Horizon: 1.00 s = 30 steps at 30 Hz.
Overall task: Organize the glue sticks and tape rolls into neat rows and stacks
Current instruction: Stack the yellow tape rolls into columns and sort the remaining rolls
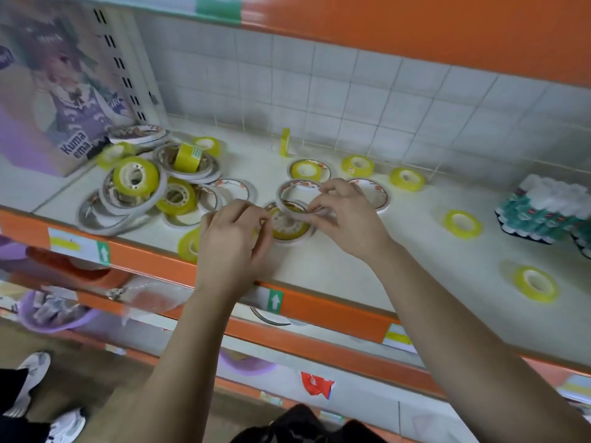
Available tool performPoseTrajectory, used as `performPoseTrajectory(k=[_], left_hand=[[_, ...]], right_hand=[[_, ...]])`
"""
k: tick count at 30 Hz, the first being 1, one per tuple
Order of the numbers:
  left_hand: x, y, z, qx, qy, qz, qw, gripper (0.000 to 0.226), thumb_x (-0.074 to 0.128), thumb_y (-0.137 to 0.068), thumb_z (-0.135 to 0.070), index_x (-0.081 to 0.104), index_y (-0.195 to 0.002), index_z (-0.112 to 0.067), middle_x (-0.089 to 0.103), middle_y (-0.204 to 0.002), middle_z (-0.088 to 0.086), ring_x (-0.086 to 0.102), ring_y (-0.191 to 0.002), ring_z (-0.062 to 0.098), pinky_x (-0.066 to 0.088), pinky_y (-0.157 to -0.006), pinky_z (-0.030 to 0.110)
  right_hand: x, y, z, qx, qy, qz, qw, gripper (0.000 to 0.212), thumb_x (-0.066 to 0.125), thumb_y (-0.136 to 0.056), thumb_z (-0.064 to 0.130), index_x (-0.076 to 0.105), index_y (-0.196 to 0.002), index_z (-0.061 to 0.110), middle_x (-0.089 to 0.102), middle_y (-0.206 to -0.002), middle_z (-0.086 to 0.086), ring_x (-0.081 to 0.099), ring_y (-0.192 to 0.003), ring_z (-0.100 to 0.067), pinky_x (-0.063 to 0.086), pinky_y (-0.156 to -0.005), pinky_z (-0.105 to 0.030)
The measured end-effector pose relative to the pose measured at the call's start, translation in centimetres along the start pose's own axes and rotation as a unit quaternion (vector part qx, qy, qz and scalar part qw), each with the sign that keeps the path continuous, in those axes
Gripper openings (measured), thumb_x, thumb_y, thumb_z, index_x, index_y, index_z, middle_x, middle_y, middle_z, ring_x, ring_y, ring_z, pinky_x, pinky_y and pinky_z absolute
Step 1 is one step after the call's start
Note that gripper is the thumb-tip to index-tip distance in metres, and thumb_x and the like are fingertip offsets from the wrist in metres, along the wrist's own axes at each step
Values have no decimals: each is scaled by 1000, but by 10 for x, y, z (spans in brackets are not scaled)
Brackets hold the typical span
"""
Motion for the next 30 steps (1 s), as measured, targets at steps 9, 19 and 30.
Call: performPoseTrajectory(k=[9, 19, 30], left_hand=[[5, -13, -4, 37, 29, 16, 999, 19, 51, -87, -24, 68, -91, -17, 65, -89, -3, 61, -76, 26, 31, -75, 30], [34, -54, -69, 122, 103, 41, 986, 15, 54, -83, -21, 68, -85, -15, 65, -80, -2, 64, -72, 25, 48, -69, 39], [151, -75, -129, 206, -53, 280, 936, 25, 55, -92, -30, 65, -110, -16, 59, -114, 7, 53, -112, 30, 43, -85, 38]], right_hand=[[-7, 1, 11, -39, -4, -19, 999, 32, 61, -87, 43, 66, -83, 12, 62, -84, 2, 59, -79, -20, 43, -78, -32], [-83, 44, -40, 31, 26, -122, 992, 27, 60, -89, 43, 68, -87, 18, 64, -89, 8, 60, -86, -20, 46, -77, -35], [-135, 127, -83, 129, 71, -211, 966, 16, 69, -88, 31, 69, -87, 15, 64, -91, 4, 62, -88, -23, 49, -77, -39]])
Point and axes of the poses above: each hand's wrist, its own y-axis away from the middle knuckle, its own x-axis out of the palm, z = x × y, the point moved 9 cm from there along -y, towards the middle knuckle
